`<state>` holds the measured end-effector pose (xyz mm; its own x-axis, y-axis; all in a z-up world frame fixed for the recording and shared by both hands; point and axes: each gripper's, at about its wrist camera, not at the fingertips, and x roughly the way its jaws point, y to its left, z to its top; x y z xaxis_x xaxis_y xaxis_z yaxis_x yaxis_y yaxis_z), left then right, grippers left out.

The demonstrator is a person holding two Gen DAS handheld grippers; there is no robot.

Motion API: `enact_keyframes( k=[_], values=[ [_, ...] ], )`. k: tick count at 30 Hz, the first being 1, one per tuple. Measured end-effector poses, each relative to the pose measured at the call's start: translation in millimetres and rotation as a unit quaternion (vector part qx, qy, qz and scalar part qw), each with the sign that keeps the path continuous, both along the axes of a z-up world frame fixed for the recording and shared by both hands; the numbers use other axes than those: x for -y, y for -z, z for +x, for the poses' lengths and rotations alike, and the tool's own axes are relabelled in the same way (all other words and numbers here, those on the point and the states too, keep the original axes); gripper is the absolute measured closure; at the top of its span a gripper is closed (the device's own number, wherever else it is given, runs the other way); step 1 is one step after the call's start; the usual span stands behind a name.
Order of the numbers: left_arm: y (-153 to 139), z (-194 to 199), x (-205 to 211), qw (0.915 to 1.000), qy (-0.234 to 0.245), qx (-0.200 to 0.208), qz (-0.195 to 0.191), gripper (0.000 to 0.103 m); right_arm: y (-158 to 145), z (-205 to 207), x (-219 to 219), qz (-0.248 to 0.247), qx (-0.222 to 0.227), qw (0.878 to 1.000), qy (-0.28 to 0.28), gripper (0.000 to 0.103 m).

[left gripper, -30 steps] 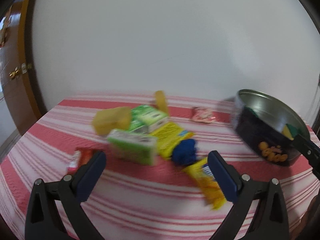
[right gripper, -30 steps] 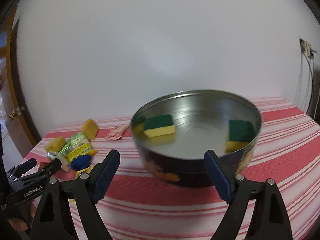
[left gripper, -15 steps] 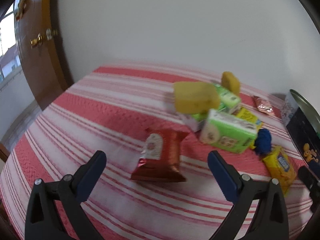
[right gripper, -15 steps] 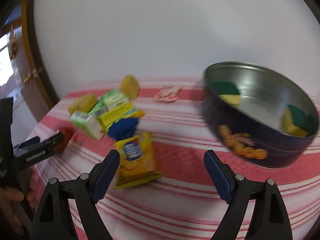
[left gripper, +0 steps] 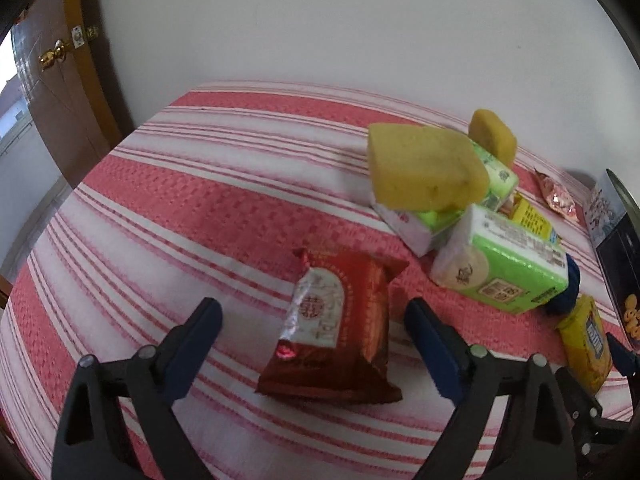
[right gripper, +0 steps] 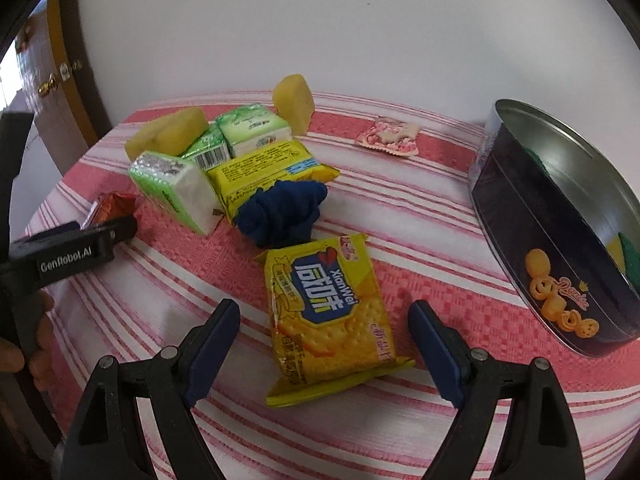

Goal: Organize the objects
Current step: 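Grasp the red snack packet with the left tool while the right grasps the yellow cracker packet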

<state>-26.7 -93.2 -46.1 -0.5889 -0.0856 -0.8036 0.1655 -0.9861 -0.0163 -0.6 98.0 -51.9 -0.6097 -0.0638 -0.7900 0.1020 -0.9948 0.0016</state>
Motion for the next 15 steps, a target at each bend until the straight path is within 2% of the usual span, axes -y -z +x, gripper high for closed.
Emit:
enact_keyframes(
  k=[1,3,5,6,7,8,10,15],
  values=[
    [-1,0,-1,1.0,0.003,-0.001,0.0,0.014,0,1,1,0.002,0.0,1.0,-0.002,0.016],
    [-4,2,-4,0.9998,0.017,-0.009,0.0,0.033,0,2,1,0.0,-0.001,1.0,-0.003,0.018],
    [-5,4,-10,0.9994,0.031,-0.014,-0.002,0.047,-2,3,1,0.0,-0.007,1.0,-0.008,0.034],
    [-6,5,-13,0.9991,0.04,-0.016,-0.004,0.055,-3,4,1,0.0,-0.009,1.0,-0.01,0.038],
    [-7,6,-16,0.9987,0.047,-0.017,-0.005,0.059,-4,5,1,0.002,-0.012,1.0,-0.006,0.047],
    [-7,7,-18,0.9984,0.054,-0.018,-0.006,0.061,-4,5,0,0.0,-0.014,1.0,-0.008,0.051],
    [-7,8,-20,0.9983,0.055,-0.018,-0.007,0.061,-5,6,-3,-0.008,-0.014,1.0,-0.009,0.051],
    [-13,16,-8,0.9983,0.037,-0.036,0.027,0.062,-8,10,-15,-0.046,-0.021,0.999,-0.002,0.051]
  ],
)
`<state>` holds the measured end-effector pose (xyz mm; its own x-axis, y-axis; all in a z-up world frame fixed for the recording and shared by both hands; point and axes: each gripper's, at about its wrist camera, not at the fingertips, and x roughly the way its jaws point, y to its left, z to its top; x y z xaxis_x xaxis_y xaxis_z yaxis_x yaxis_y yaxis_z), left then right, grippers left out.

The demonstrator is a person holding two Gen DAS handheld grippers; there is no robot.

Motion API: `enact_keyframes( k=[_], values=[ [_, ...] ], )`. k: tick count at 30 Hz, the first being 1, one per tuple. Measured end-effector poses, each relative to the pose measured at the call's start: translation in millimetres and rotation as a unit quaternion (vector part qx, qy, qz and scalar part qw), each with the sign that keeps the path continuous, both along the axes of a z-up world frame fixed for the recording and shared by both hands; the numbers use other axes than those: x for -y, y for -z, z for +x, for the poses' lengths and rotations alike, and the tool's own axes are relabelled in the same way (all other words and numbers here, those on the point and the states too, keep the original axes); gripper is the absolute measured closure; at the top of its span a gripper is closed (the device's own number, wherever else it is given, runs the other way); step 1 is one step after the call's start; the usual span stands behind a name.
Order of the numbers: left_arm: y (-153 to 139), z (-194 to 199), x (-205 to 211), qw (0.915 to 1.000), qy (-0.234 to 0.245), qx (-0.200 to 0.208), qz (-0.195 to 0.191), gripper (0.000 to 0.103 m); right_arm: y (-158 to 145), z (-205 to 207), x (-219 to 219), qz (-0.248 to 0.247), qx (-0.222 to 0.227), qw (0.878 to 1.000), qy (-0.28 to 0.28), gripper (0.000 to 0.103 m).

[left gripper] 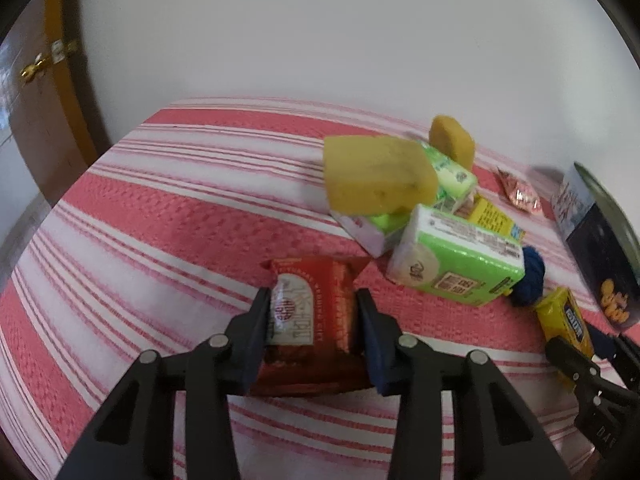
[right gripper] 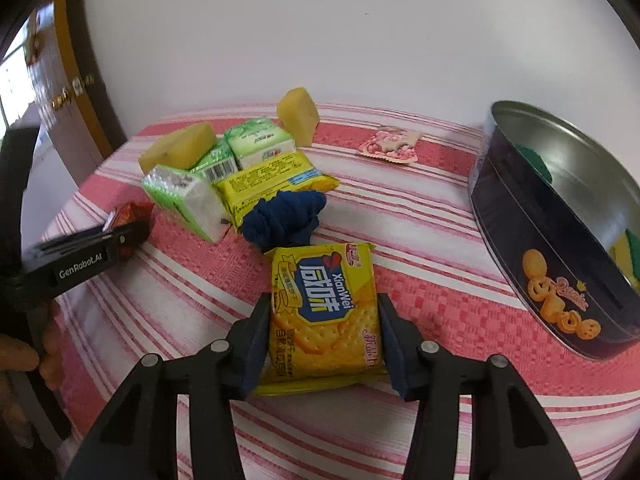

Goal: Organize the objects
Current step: 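Grasp the red snack packet with the left tool while the right grasps the yellow cracker packet, then carry both packets over the tin and release them inside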

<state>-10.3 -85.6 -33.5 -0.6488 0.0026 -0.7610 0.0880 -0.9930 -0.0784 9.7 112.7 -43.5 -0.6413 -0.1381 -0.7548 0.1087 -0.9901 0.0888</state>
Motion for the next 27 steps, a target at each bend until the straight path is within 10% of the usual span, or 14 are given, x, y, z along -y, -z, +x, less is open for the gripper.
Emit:
enact_keyframes(
  k=[10,27],
  values=[
    [-30,38,-5,0.9918,-0.032,-0.119,0.034,0.062,-44,27,-23,-0.086,-0.102,0.991,0.013,0.051],
    [-73,32,-143,0.9776,0.096,-0.18,0.051,0.062,-77,45,-112,-0.066,-0.194,0.971,0.125,0.051]
  ],
)
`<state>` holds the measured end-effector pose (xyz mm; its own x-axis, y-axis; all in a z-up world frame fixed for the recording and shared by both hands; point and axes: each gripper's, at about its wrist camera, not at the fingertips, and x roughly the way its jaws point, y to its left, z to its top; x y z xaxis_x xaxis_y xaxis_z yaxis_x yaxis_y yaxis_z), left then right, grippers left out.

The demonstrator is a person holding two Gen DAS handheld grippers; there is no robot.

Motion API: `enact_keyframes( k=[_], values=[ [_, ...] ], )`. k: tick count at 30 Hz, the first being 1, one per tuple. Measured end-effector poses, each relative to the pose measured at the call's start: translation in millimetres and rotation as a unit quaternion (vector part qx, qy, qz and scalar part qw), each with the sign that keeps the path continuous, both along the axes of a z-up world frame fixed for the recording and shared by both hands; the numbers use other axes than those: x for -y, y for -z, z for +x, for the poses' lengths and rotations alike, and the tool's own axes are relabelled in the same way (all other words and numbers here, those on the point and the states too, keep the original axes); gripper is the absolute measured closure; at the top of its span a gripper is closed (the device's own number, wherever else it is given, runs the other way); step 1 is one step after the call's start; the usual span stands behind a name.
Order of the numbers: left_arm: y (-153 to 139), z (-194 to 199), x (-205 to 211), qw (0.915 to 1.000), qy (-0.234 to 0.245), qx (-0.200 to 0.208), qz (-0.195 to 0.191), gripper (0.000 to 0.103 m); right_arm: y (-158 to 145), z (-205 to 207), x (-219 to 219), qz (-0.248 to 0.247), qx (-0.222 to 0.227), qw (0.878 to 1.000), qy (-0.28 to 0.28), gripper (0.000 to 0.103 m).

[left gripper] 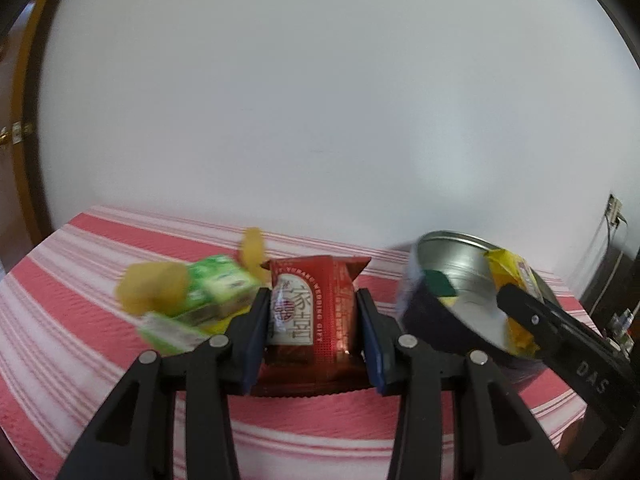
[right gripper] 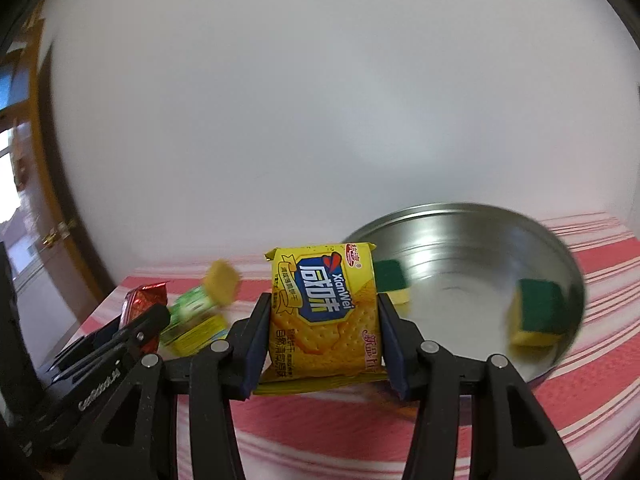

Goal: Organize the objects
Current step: 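Carry both packets over the tin and release them inside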

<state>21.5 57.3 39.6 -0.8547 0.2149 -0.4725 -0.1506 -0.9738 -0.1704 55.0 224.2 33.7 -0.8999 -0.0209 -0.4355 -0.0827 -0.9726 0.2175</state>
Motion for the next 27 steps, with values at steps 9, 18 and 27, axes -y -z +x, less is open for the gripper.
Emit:
enact_keyframes(
  k=[9,18,27],
  values=[
    [-5,-11,-49,0.9993,0.038,-0.004,0.004,0.062,2,-5,-55,0.017,0.006,0.998,0.059,0.051],
    [0,-24,-102,0.9974,0.072,-0.002,-0.005,0.062,3,-11,-89,0.05,0.016,0.992,0.115,0.051],
    [8,-39,-137,0.9955,0.093,0.005,-0.017,0.062,11,-25,-116,0.074,0.031,0.986,0.144,0.051]
  ],
)
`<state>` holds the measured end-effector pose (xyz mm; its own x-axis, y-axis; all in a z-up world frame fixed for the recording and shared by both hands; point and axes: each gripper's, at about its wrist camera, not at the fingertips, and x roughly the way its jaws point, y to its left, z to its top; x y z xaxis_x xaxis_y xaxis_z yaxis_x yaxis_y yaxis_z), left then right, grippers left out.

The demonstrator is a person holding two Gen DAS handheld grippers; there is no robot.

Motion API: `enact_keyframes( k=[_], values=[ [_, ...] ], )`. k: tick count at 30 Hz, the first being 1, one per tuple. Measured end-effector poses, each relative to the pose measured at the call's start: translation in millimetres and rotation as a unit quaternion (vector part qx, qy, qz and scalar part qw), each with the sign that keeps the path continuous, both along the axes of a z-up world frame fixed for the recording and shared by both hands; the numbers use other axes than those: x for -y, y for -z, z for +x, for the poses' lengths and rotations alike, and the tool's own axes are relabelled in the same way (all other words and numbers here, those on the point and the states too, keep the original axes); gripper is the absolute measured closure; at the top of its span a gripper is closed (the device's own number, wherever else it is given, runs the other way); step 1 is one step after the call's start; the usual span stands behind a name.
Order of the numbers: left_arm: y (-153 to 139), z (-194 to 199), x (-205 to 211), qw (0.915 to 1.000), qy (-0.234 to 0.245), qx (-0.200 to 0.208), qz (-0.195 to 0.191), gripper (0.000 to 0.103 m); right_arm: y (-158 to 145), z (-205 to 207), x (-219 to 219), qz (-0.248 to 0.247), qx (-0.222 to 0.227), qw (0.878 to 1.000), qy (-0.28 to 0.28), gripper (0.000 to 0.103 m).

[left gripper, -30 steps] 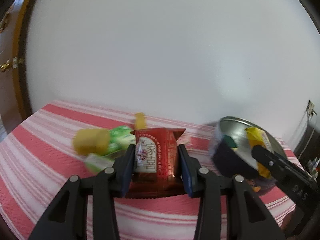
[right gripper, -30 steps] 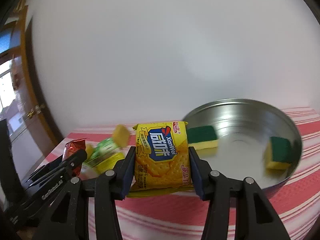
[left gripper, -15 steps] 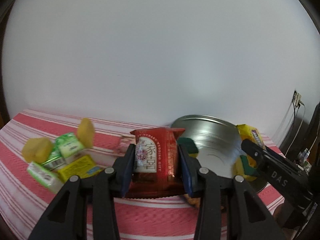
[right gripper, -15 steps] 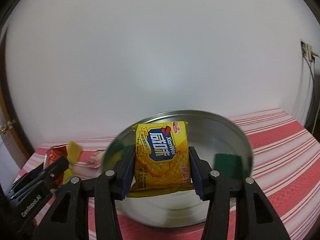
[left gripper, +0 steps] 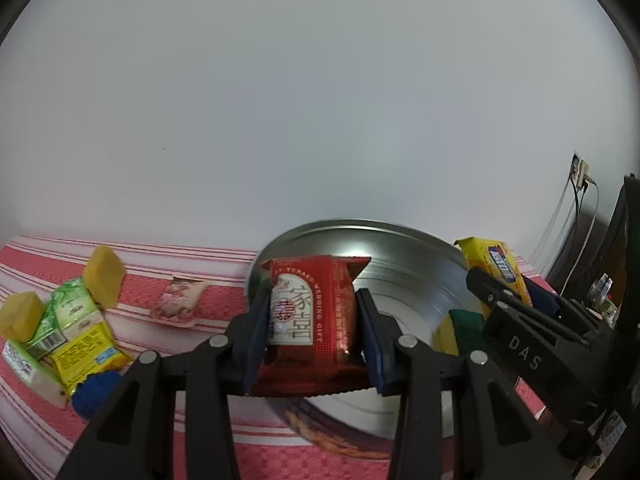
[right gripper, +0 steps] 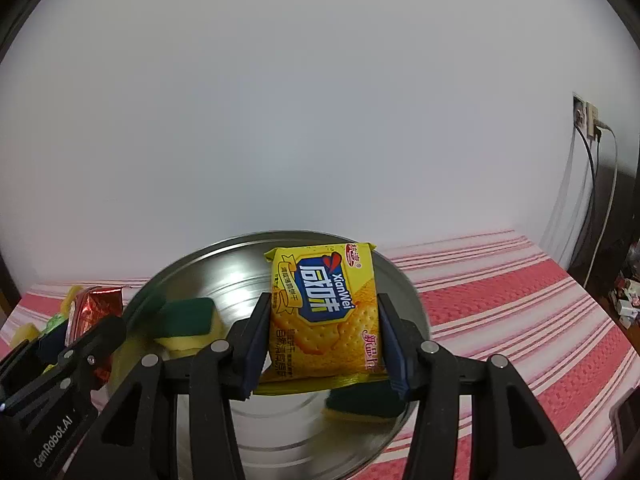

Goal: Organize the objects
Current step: 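Carry both packets over the tin and release them inside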

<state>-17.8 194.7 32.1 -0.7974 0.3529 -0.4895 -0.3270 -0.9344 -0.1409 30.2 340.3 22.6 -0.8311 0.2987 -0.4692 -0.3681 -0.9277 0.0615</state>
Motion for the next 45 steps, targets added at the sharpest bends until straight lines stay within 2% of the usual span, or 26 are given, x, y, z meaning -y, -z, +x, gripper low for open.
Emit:
enact_keyframes(
  k=[11,22,25,26,28,31,32,33,35,45],
  values=[
    [16,-15,-27,0.9996,0.011,0.013,-0.025,0.062,9,-25,-15,-0.007,0.029,1.0,0.011,0.05],
    [26,-23,-29,0.999,0.002,0.018,-0.041,0.061,12,-32,-18,-0.019,0.042,0.999,-0.002,0.05],
    [22,-17,-30,0.999,0.001,0.01,-0.043,0.053,14,-23,-19,-0.018,0.036,0.999,-0.005,0.05],
    [21,-16,-30,0.999,-0.001,0.007,-0.043,0.041,14,-23,-19,-0.019,0.034,0.999,-0.006,0.047],
    [13,-8,-29,0.9988,-0.018,-0.012,-0.045,0.032,12,-21,-19,-0.013,0.03,0.999,-0.002,0.04],
    [5,-1,-21,0.9977,-0.044,-0.027,-0.044,0.014,10,-16,-22,-0.012,0.012,1.0,0.007,0.028],
    [4,-1,-18,0.9976,-0.049,-0.028,-0.04,0.004,8,-14,-24,-0.015,0.005,1.0,0.009,0.026],
    [2,1,-12,0.9972,-0.059,-0.031,-0.034,0.001,7,-11,-24,-0.017,-0.002,1.0,0.008,0.025],
    [1,2,-1,0.9966,-0.068,-0.039,-0.024,0.001,4,-8,-23,-0.02,-0.01,1.0,0.007,0.018],
    [6,24,26,0.9924,-0.096,-0.066,-0.041,0.001,1,0,-8,-0.003,-0.026,1.0,-0.012,0.018]
  ],
)
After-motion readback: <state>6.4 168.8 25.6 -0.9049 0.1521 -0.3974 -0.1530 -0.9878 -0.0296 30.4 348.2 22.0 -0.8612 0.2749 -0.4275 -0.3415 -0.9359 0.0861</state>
